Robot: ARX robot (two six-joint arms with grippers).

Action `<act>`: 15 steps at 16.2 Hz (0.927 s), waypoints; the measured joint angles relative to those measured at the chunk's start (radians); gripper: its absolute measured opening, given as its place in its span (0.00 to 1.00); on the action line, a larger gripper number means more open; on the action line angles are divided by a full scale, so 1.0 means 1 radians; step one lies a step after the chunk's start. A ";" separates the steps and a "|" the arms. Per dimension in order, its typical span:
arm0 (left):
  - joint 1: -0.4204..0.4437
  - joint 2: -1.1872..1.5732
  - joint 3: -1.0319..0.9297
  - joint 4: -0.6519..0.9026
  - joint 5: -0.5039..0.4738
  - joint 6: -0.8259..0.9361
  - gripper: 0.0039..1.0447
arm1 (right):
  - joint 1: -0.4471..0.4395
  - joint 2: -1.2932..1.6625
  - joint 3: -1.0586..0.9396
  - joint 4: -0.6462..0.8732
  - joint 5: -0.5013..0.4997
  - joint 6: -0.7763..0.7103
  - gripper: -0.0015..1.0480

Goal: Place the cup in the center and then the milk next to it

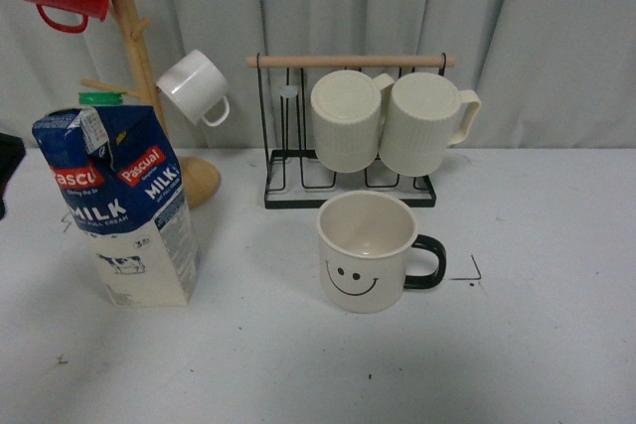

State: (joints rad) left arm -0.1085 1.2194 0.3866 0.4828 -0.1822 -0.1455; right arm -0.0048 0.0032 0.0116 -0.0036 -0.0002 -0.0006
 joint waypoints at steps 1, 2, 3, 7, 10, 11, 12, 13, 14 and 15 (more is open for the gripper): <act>-0.010 0.013 -0.001 0.023 -0.006 0.007 0.94 | 0.000 0.000 0.000 0.000 0.000 0.000 0.94; -0.019 0.026 -0.001 0.044 -0.006 0.014 0.94 | 0.000 0.000 0.000 0.000 0.000 0.000 0.94; -0.035 0.057 -0.002 0.091 -0.011 0.027 0.94 | 0.000 0.000 0.000 0.000 0.000 0.000 0.94; -0.051 0.226 -0.006 0.235 -0.055 0.087 0.94 | 0.000 0.000 0.000 0.000 0.000 0.000 0.94; -0.045 0.325 0.028 0.281 -0.074 0.104 0.94 | 0.000 0.000 0.000 0.000 0.000 0.000 0.94; -0.045 0.344 0.047 0.295 -0.076 0.107 0.94 | 0.000 0.000 0.000 0.000 0.000 0.000 0.94; -0.045 0.369 0.077 0.301 -0.083 0.108 0.94 | 0.000 0.000 0.000 0.000 0.000 0.000 0.94; -0.043 0.379 0.098 0.291 -0.084 0.107 0.94 | 0.000 0.000 0.000 0.000 0.000 0.000 0.94; -0.043 0.378 0.101 0.291 -0.084 0.105 0.94 | 0.000 0.000 0.000 0.000 0.000 0.000 0.94; -0.043 0.378 0.100 0.303 -0.085 0.106 0.94 | 0.000 0.000 0.000 0.000 0.000 0.000 0.94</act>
State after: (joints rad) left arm -0.1513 1.5974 0.4862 0.7856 -0.2672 -0.0399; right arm -0.0048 0.0032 0.0116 -0.0032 -0.0002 -0.0006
